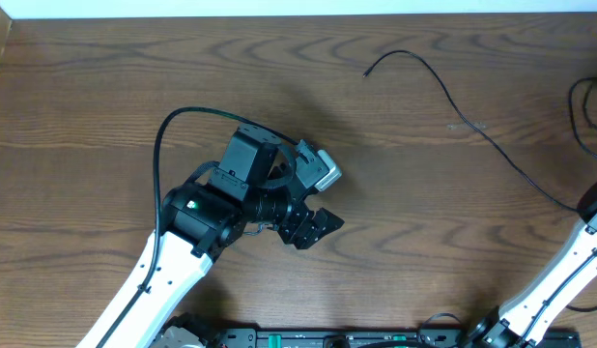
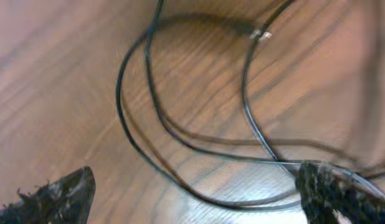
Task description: Untangle cables
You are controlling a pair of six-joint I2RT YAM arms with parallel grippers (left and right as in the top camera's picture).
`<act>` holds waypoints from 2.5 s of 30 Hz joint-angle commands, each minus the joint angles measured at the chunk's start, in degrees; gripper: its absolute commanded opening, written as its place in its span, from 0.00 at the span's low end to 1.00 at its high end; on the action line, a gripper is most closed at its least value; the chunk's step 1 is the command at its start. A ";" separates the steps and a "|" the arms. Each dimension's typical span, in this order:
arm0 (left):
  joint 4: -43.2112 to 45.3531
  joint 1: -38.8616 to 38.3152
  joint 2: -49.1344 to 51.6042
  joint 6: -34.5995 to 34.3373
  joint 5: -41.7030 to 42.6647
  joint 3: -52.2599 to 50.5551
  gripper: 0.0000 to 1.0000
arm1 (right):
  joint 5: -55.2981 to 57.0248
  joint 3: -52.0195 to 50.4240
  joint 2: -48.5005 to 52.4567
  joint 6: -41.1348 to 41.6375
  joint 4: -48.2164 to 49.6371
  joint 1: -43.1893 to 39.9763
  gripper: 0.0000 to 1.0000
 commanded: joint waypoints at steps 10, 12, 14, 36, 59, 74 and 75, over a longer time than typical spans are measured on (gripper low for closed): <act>0.00 -0.15 -0.70 0.37 -3.32 0.61 0.79 | -5.75 13.29 -0.37 -8.17 -12.44 8.66 0.99; -0.04 -0.15 -0.70 0.59 -3.34 0.61 0.79 | -6.73 12.74 -0.37 -11.91 -13.03 11.65 0.99; 0.00 -0.13 -0.70 1.05 -3.50 0.61 0.79 | -6.71 11.54 -0.37 -15.04 -13.49 15.47 0.99; -0.24 -0.13 -0.68 1.46 -6.56 0.59 0.79 | 6.29 -6.32 -0.31 -16.39 -9.40 34.14 0.98; -0.20 -0.13 -0.72 0.76 -4.55 0.61 0.79 | 8.02 -20.48 -0.31 -19.76 -4.39 32.24 0.60; -0.20 -0.13 -0.74 0.81 -4.57 0.61 0.79 | 8.98 -24.39 -0.28 -22.01 -2.78 32.26 0.42; -0.20 -0.13 -0.74 0.83 -4.57 0.61 0.79 | 9.01 -25.33 -0.28 -22.01 -2.16 32.26 0.39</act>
